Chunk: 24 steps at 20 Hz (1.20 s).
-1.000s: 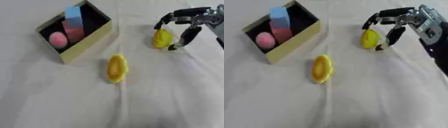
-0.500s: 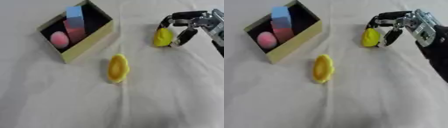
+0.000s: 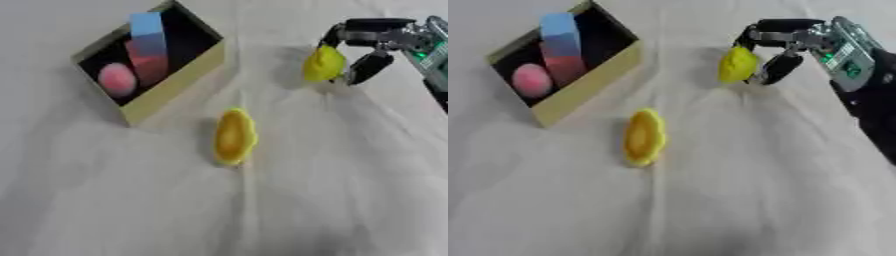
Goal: Pick up objects on the table and place them in the box.
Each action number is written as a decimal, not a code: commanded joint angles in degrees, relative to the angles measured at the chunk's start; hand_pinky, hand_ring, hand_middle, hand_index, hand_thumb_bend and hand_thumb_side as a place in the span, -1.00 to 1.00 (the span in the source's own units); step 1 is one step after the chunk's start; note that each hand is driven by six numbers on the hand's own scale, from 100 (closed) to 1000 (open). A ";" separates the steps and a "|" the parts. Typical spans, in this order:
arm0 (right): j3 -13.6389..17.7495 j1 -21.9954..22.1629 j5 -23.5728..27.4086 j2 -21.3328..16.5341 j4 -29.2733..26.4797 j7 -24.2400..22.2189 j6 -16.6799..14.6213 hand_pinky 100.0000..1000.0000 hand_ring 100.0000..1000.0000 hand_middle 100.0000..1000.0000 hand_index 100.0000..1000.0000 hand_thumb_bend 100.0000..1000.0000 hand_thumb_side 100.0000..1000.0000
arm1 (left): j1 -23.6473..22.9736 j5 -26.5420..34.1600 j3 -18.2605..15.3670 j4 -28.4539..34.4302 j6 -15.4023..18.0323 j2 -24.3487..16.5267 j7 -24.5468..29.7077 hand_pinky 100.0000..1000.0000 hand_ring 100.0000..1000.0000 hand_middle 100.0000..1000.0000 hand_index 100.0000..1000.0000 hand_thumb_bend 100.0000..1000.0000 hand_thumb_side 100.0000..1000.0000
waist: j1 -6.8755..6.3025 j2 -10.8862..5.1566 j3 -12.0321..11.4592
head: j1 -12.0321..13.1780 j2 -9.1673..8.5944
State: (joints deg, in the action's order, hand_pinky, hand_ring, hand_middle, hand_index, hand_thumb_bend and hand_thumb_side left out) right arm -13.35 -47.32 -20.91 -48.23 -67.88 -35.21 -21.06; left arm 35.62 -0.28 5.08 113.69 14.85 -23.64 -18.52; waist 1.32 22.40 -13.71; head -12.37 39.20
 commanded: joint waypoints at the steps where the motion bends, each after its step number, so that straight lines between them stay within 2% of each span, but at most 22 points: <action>1: 1.48 -1.07 2.74 -2.60 -2.67 0.53 1.67 0.50 0.32 -0.24 -0.03 -1.00 -1.00 | 0.52 0.01 -0.31 0.90 0.03 -0.83 0.11 0.30 0.52 0.23 0.56 -0.10 -0.03 | 0.06 -1.69 0.15 | 0.23 -0.47; 6: 1.87 -1.44 4.45 -2.83 -4.40 0.65 3.41 0.50 0.31 -0.26 -0.05 -1.00 -1.00 | 0.50 0.02 -0.29 0.90 0.03 -0.86 0.14 0.30 0.52 0.23 0.56 -0.10 -0.04 | 0.15 -1.91 0.09 | 0.16 -0.36; 10: 1.72 -5.71 4.41 -1.81 -6.95 1.26 4.33 0.48 0.29 -0.26 -0.04 -1.00 -1.00 | 0.43 0.11 -0.17 0.90 0.06 -0.99 0.23 0.30 0.52 0.23 0.56 -0.10 -0.04 | 0.49 -2.42 -0.08 | 0.03 0.17; 15: -0.32 -12.76 1.95 3.50 -5.16 0.50 5.58 0.46 0.22 -0.26 -0.03 -1.00 -1.00 | 0.83 0.36 0.06 0.90 0.18 -0.58 0.44 0.30 0.52 0.24 0.56 -0.09 -0.04 | 0.74 -2.72 -0.61 | -0.90 0.23; 21: -2.40 -20.74 -2.80 11.53 2.21 0.24 5.81 0.44 0.20 -0.26 -0.04 -1.00 -1.00 | 1.62 0.62 0.20 0.90 0.31 -0.02 0.64 0.30 0.51 0.24 0.56 -0.08 -0.05 | 1.20 -2.69 -1.43 | -1.64 -0.40; 24: -2.36 -22.80 -5.34 14.88 6.18 0.84 5.30 0.44 0.20 -0.26 -0.04 -1.00 -1.00 | 1.99 0.78 0.25 0.90 0.40 0.22 0.73 0.30 0.51 0.24 0.56 -0.08 -0.06 | 1.44 -2.61 -1.92 | -1.81 -0.62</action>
State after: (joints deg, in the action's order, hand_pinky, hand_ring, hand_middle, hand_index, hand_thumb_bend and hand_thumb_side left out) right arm -15.97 -68.58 -25.03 -33.66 -62.76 -34.72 -15.63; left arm 36.59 0.34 5.45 113.69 15.16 -23.00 -18.03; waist 3.06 21.23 -15.68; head -13.98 39.20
